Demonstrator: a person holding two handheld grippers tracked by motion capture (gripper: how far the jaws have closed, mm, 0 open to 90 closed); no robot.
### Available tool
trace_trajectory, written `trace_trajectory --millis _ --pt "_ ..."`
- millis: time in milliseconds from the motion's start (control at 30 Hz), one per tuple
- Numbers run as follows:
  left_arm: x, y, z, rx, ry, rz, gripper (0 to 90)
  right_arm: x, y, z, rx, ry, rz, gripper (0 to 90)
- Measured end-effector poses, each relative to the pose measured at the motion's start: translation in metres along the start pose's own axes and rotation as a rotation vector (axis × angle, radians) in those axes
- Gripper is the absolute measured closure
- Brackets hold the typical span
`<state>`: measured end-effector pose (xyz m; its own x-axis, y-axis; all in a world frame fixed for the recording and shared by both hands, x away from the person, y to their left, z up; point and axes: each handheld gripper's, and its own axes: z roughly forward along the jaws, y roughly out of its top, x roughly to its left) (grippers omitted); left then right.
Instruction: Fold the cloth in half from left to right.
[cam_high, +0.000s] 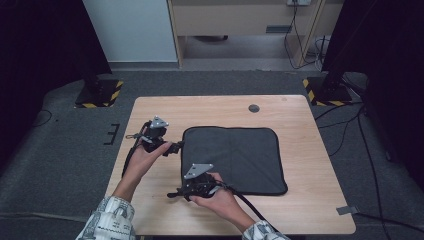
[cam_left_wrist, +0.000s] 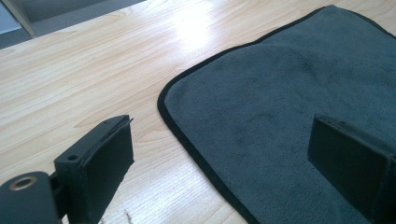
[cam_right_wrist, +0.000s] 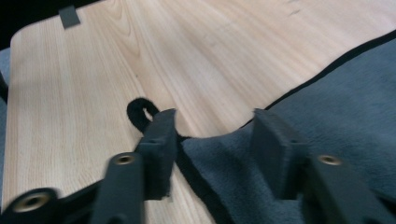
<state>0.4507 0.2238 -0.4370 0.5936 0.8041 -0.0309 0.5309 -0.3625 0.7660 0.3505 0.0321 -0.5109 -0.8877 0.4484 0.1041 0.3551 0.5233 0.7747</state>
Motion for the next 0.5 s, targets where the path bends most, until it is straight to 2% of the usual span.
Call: trace_trajectory --millis 167,367,500 --pt "0.000 0.000 0.000 -0.002 0.000 -0.003 6.5 0.003 -0.002 0.010 0.025 -0.014 -0.004 37.0" --pt "-0.002 0.001 0.002 0.001 -0.006 0.004 6.6 0.004 -0.005 0.024 0.075 -0.011 -0.003 31.9" --pt "-0.003 0.001 0.004 0.002 -0.010 0.007 6.7 0.006 -0.004 0.026 0.084 -0.022 -0.010 31.2"
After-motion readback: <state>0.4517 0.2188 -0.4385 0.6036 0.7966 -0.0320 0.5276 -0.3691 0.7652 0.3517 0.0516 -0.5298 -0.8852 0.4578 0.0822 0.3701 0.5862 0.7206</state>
